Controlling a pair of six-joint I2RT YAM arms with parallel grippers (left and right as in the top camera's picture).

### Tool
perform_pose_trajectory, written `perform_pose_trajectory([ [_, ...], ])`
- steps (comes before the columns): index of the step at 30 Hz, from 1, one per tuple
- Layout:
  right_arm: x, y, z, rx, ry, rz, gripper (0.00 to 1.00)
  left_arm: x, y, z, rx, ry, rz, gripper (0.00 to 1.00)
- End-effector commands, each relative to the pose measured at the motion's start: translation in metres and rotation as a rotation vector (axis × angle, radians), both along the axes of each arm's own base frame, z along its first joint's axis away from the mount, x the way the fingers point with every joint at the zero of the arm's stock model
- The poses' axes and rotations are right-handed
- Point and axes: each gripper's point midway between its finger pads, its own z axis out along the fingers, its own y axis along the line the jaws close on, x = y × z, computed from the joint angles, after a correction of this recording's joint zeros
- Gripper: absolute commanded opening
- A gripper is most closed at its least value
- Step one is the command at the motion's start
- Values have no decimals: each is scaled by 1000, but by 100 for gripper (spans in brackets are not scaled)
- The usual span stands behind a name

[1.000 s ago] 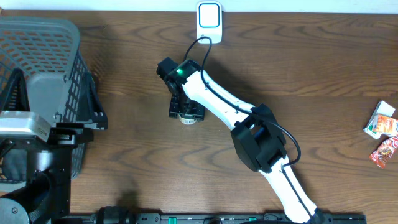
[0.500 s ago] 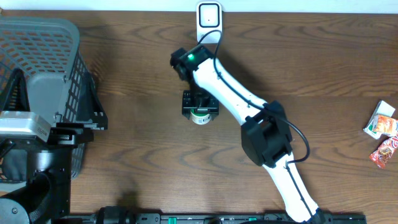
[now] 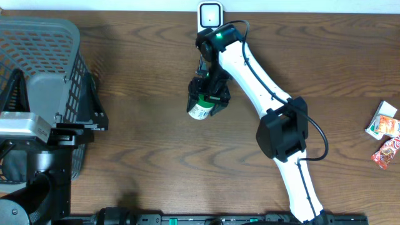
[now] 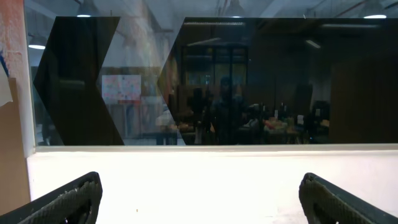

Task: Scan the item barcode
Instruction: 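Lift the jar and hold it over the white scanner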

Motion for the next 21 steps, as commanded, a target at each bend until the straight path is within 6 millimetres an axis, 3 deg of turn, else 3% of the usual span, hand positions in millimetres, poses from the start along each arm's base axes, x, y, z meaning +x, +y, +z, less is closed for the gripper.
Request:
perform_pose_trajectory([
  [1, -2, 13, 31, 141, -8, 2, 53, -6, -3, 4, -9, -18, -21, 99],
  [9, 0, 11, 30, 132, -14, 2, 50, -6, -3, 4, -9, -18, -21, 99],
  [12, 15, 3, 19, 81, -115, 41, 47, -6, -3, 4, -9, -17, -21, 99],
  [18, 87, 37, 23, 226, -477, 88, 42, -5, -3, 3, -10, -10, -21, 99],
  [21, 138, 34, 28, 180, -703, 63, 45, -5, -3, 3, -10, -10, -21, 99],
])
